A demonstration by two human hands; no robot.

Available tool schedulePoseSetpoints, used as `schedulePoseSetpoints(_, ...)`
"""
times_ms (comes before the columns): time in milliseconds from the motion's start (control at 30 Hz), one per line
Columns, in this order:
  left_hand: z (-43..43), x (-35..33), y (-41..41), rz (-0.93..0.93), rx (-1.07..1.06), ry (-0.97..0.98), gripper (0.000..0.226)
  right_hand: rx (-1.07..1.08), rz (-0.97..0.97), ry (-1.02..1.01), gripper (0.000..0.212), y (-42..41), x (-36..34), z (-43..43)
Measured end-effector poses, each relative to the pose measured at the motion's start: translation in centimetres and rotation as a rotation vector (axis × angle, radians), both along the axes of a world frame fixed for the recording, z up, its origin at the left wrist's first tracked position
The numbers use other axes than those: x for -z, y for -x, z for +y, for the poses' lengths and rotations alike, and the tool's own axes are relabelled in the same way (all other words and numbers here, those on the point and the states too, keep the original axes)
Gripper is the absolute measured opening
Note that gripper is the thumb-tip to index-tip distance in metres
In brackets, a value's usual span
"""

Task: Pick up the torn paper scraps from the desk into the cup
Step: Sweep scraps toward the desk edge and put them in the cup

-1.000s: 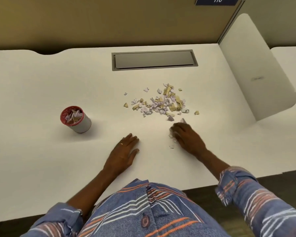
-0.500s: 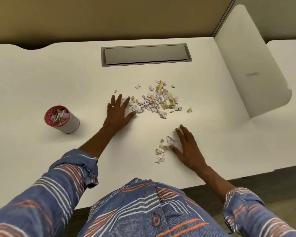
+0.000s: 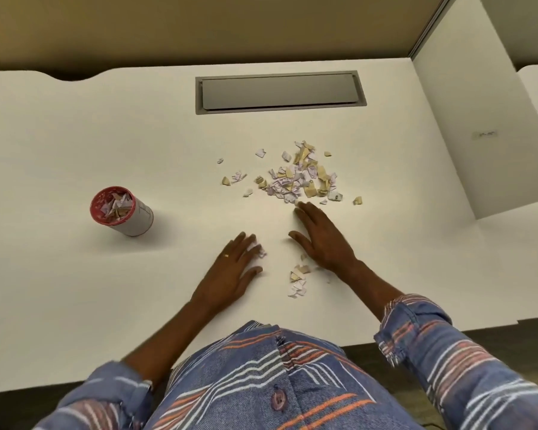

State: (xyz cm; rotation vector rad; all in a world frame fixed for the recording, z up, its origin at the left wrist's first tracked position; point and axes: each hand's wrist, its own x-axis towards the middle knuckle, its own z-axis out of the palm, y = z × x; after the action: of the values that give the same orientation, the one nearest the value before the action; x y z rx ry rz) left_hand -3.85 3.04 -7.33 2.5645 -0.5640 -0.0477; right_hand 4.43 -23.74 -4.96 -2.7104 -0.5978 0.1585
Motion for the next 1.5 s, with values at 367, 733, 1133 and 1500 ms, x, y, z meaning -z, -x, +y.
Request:
schedulePoseSetpoints(367,1.2,0.9,5.0,-0.034,-0.24,0.002,0.062,-0.041,-0.03,-0.146,0.044,9.2,0.1,-5.5)
schedulePoseSetpoints(733,-1.9,1.2,3.5,0.016,-0.049,0.136,0.032,0.053,0.049,-0.063,0.079,11.5,2.0,-1.3)
schedulePoseSetpoints(1133,2.7,0.2,5.2,-0.108,-0.008,-0.114,0.04,-0.233,-0.02,0.044,0.046,11.6,0.4,-1.0)
schedulePoseSetpoints(1500,4.8,-0.5,4.9,-0.034,0.108,-0.096,0.058,-0.236,0.132,0.18,0.061,14.1,-1.7,-2.0)
